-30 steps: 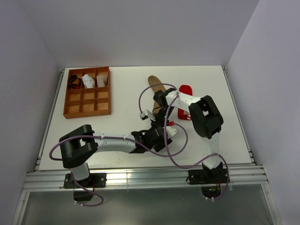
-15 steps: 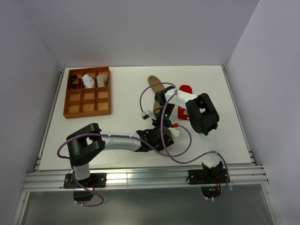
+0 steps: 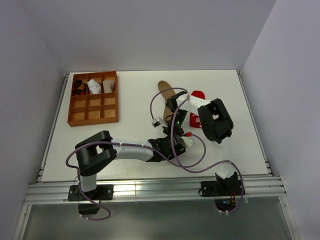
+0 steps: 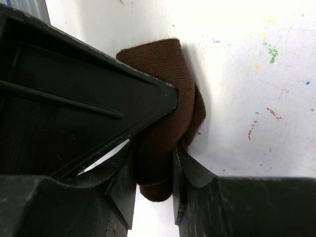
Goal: Roll the socks
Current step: Pick up the sock at the center of the board.
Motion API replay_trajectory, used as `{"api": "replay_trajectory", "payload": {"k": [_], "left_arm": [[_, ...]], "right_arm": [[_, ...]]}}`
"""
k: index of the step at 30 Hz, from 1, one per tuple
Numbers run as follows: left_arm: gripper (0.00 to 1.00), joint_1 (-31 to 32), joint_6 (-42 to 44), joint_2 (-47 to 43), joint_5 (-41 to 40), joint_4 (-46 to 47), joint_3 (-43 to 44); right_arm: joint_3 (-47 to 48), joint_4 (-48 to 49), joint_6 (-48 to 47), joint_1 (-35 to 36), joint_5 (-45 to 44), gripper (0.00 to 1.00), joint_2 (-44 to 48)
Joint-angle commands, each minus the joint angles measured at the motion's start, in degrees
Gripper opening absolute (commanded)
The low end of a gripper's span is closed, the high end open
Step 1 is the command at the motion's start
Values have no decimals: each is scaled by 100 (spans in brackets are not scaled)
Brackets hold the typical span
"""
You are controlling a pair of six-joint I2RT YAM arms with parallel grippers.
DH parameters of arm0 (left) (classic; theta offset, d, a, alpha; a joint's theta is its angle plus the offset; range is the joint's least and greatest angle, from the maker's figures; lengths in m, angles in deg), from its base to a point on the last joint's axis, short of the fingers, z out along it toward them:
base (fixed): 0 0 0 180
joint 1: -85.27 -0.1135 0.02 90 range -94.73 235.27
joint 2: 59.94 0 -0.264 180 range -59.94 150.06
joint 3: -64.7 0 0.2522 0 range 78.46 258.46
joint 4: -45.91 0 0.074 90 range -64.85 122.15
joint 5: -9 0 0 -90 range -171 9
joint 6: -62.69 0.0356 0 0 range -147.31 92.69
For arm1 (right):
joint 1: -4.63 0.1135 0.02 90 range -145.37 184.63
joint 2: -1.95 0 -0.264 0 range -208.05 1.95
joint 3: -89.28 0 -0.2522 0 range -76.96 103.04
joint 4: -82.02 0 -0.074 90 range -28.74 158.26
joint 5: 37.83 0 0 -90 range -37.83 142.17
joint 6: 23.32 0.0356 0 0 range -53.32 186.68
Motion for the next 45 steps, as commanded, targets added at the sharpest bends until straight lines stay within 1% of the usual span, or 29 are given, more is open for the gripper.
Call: {"api": "replay_trajectory", "payload": {"k": [1,2,3,5,8,9,11,12,13,15,17,18,19,20,21,22,26,30,31,33,34,40,45], "left_arm": [[61,-267,113,439,-297,314,142],[60,-268,113,440,-314,358,150],[57,-268,121,431,-288,393,107],[56,-268,122,396,-349,481,63],[48,-268,113,422,-376,578,10],[42,-276,104,448,-350,560,18],[33,-276,69,545,-210,534,45],[19,-276,51,571,-174,534,71],[12,-276,16,624,-96,525,80],[0,-276,7,651,-16,516,115],[0,-276,16,642,141,525,106],[0,-276,16,642,177,525,98],[0,-276,7,659,212,516,89],[0,-276,-1,651,265,508,89],[0,-276,7,659,318,499,63],[0,-276,-10,686,362,481,54],[0,-294,-116,791,590,367,124],[0,-346,-238,835,713,306,133],[0,-364,-282,818,740,305,115],[0,-417,-283,783,801,358,71],[0,-434,-509,730,863,393,54],[0,-557,-634,493,986,568,-131],[0,-593,-661,466,916,551,-201]], "right_arm": [[-344,-844,-531,223,-597,24,-462],[-344,-862,-541,223,-597,24,-462],[-370,-862,-549,215,-614,24,-445],[-405,-879,-549,215,-632,24,-436],[-423,-879,-549,215,-632,24,-453],[-423,-880,-558,215,-588,24,-445],[-423,-871,-585,215,-553,24,-383],[-414,-871,-593,223,-553,24,-357],[-414,-871,-602,223,-535,24,-339],[-432,-871,-593,223,-526,24,-313],[-440,-748,-497,223,-500,27,-243],[-493,-696,-471,206,-491,31,-208],[-519,-582,-392,206,-474,38,-164],[-537,-502,-339,206,-421,42,-120],[-616,-432,-312,188,-395,48,11],[-642,-275,-216,171,-377,50,73],[-748,-1,-66,65,-289,54,302],[-836,377,311,-163,-280,60,574],[-871,569,390,-277,-263,61,723],[-906,649,435,-391,-193,62,899],[-906,780,583,-522,-131,62,1074],[-977,1053,988,-875,211,64,1743],[-836,931,1190,-1173,528,64,2174]]}}
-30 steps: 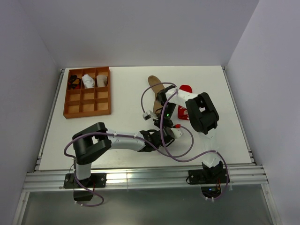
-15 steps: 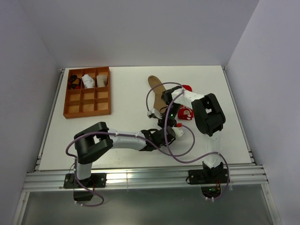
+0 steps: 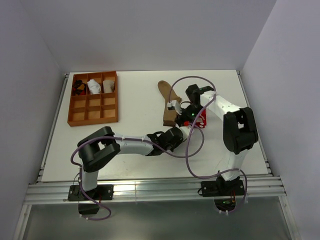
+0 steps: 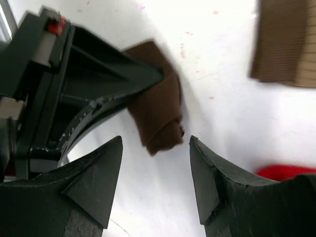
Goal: Roll the socks
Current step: Pick up the sock at the center of the board, then place the sock in the storage box.
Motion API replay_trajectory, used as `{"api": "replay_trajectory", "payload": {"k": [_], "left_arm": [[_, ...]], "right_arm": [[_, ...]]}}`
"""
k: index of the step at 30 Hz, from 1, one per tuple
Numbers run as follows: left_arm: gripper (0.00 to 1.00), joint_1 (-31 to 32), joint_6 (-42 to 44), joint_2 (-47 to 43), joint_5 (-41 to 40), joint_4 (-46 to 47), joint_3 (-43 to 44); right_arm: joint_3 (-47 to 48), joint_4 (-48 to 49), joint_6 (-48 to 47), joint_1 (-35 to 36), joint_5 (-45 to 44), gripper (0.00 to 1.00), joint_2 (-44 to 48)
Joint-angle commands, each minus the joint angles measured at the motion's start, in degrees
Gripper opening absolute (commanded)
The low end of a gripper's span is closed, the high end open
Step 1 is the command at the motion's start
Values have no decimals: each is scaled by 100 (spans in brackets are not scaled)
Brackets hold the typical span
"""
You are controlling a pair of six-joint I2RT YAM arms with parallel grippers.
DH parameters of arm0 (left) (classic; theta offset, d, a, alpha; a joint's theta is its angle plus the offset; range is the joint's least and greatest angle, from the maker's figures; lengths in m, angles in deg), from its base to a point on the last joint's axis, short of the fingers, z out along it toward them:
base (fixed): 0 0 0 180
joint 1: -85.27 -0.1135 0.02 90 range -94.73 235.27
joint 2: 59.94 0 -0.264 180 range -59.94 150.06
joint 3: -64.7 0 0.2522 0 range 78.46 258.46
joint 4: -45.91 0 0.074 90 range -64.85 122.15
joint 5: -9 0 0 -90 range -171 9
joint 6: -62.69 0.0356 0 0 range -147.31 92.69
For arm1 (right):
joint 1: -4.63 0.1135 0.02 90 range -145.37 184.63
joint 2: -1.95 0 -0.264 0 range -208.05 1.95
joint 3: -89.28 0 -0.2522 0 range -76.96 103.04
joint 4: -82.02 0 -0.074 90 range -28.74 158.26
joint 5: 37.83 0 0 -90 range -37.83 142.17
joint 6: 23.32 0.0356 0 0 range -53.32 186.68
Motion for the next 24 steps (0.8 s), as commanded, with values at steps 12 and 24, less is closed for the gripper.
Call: {"api": "replay_trajectory", "payload": {"k": [12,24], "left_arm": [[0,-513,-630,-316,234,-265,-434],[0,-1681,-1306,-1571,374,-212,-355]], "right_arm": [[385,690,1370,-854,441,64,1274],[569,1060,1803,-1277,274,64,1836]]}}
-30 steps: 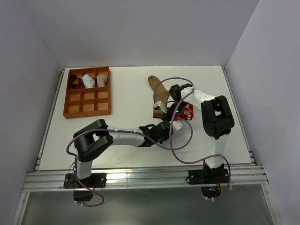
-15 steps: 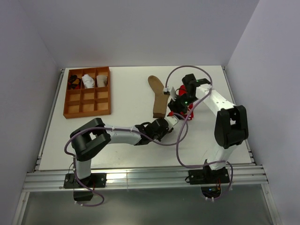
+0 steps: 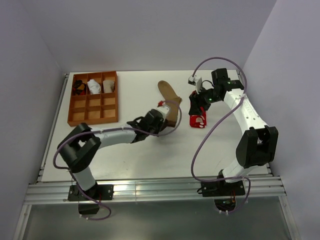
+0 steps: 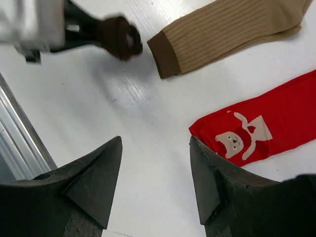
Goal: Roll the socks
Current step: Place the sock in the storage box.
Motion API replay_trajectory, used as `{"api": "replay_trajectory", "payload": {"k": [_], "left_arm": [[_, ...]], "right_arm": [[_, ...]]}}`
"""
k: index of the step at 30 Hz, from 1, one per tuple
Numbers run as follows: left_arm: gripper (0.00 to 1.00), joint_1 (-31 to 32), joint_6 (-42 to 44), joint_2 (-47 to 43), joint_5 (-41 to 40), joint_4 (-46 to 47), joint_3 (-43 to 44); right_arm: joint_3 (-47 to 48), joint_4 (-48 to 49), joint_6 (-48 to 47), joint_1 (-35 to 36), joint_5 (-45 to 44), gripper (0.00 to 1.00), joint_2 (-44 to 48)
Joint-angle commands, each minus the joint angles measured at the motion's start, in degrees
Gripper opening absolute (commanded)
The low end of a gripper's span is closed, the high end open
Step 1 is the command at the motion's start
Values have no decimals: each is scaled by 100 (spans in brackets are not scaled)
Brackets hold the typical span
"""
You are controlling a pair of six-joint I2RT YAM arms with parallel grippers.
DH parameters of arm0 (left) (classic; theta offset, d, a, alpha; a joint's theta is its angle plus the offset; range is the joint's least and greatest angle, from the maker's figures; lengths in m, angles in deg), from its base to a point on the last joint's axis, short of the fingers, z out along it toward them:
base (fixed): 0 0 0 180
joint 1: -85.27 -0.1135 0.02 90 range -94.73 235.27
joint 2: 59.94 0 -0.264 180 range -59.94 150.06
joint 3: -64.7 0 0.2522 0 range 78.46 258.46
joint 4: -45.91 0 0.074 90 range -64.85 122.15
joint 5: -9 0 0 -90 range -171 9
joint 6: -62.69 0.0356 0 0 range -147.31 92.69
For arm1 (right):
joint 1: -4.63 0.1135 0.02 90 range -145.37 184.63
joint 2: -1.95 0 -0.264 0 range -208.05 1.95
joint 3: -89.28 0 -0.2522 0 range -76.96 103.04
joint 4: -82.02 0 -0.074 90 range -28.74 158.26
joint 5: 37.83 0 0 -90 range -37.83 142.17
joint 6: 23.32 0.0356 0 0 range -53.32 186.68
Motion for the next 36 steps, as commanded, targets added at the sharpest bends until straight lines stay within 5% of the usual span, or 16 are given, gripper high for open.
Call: {"api": "replay_trajectory", "payload": {"k": [1,17,29,36], "left_arm": [[0,-574,-432,-804,97,28,230],[0,-4053,-1320,-1271,-2117,-1087,943],[0,-5049,-1689,434,-4059,-2562,2480],[0,-5128,-1488,1285,-4174,-3136,3210]], "right_arm": [[259,229,207,-35,-38,64,331],[1533,-8,427,-26,137,64,-608],[1657,124,409,-18,480,63,-1154],[1648,185,357,-9,611,63,-1348]]}}
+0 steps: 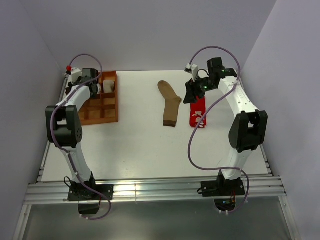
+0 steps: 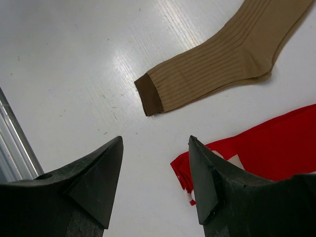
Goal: Roll the socks
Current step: Place the sock in the storage box.
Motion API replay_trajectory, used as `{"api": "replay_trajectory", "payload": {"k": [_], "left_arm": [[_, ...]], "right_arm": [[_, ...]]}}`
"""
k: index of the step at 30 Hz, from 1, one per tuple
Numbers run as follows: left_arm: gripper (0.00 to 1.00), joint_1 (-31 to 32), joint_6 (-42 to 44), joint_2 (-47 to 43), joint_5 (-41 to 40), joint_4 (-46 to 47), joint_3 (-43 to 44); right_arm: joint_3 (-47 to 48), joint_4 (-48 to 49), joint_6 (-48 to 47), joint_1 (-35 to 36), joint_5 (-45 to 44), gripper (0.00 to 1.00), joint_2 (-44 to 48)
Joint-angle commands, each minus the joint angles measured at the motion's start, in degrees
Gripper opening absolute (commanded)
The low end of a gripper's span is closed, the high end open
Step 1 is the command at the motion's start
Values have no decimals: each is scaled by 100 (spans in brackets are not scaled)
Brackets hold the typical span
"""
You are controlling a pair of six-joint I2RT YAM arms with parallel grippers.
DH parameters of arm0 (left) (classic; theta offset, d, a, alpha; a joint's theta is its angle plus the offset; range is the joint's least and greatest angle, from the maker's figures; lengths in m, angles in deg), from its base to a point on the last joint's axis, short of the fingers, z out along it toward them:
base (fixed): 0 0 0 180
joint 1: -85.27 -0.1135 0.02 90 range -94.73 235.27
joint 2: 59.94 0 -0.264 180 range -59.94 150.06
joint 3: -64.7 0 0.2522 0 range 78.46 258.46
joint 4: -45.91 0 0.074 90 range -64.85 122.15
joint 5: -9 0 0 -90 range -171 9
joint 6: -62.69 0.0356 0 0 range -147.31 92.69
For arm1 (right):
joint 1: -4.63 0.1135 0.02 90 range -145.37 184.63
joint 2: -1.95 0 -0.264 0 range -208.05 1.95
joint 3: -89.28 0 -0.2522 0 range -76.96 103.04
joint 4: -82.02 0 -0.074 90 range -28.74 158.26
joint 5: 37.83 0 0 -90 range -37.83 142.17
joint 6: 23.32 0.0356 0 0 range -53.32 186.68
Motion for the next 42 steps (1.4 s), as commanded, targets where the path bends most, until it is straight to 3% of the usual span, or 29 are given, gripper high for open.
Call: {"api": "replay_trajectory", "payload": {"k": [1,20,38,42], "left_arm": [[0,17,77,257,-345,-341,361],[0,-256,183,1945,576,-1052,1688],[0,-422,-291,2025,3045,-1141,1249],[0,-493,-274,2094,3153,-1271,1292]], "right_arm": [[120,144,-39,-17,264,63,-76],[-20,170,-4,-18,282,62,-111],[-319,337,-4,-9,-34,61,21],[-433,390,-30,17,-140,61,109]]}}
